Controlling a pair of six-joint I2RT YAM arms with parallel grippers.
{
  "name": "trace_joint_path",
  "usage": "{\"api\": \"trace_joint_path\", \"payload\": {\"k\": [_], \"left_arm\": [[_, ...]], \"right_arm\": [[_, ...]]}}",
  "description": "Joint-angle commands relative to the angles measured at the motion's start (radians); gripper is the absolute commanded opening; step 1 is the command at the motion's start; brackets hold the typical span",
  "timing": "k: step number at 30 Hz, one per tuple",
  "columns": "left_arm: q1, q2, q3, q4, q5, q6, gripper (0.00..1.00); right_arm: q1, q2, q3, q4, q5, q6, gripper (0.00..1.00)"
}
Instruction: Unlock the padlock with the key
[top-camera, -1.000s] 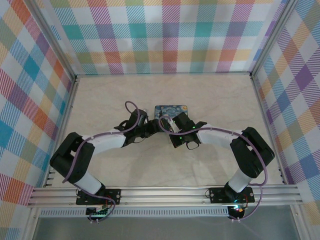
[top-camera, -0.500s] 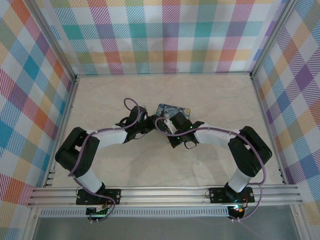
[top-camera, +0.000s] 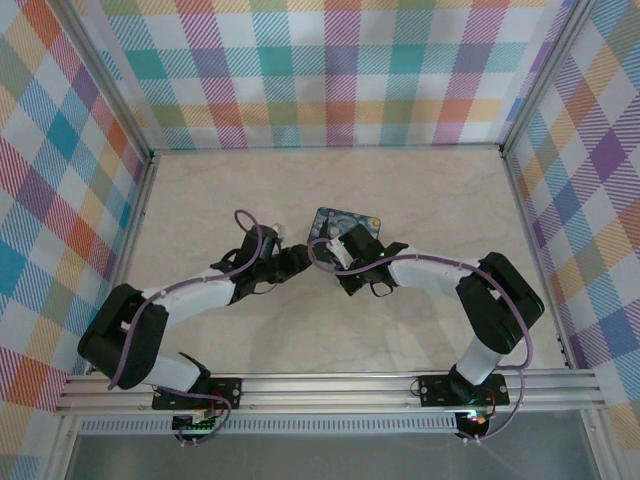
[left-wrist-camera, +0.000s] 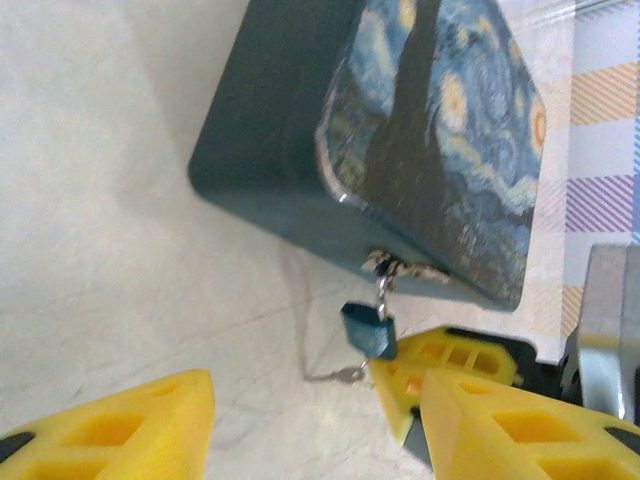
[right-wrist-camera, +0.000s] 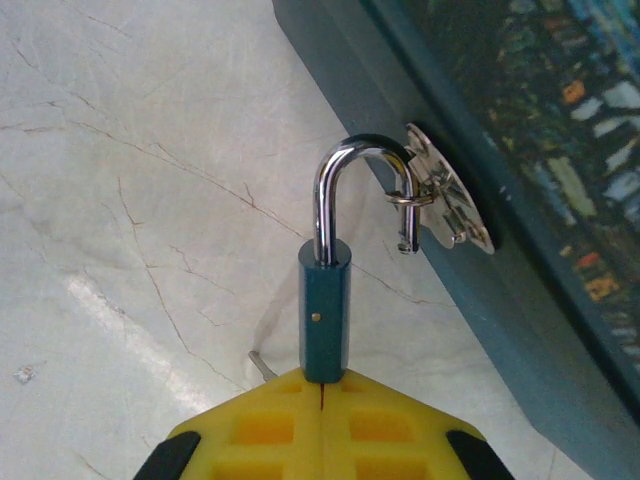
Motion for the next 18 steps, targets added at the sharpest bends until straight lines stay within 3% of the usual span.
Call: {"api": "trace_joint_path", "payload": {"k": [1, 9, 18], "left_arm": [[0.006, -0.055, -0.030, -0.061, 0.007, 0.014, 0.57], [0.005, -0.054, -0.024, -0.097, 0.041, 0.000, 0.57], [0.003, -0.079, -0.025, -0.125, 0.056, 0.005, 0.58]], "right_arm": [[0.006, -0.006, 0.018, -0.034, 0.017, -0.045, 0.00], [0.006, 0.011, 0.069, -0.174, -0.018, -0.090, 0.00], [0.007, 0.008, 0.059, -0.164, -0.021, -0.119, 0.00]]}}
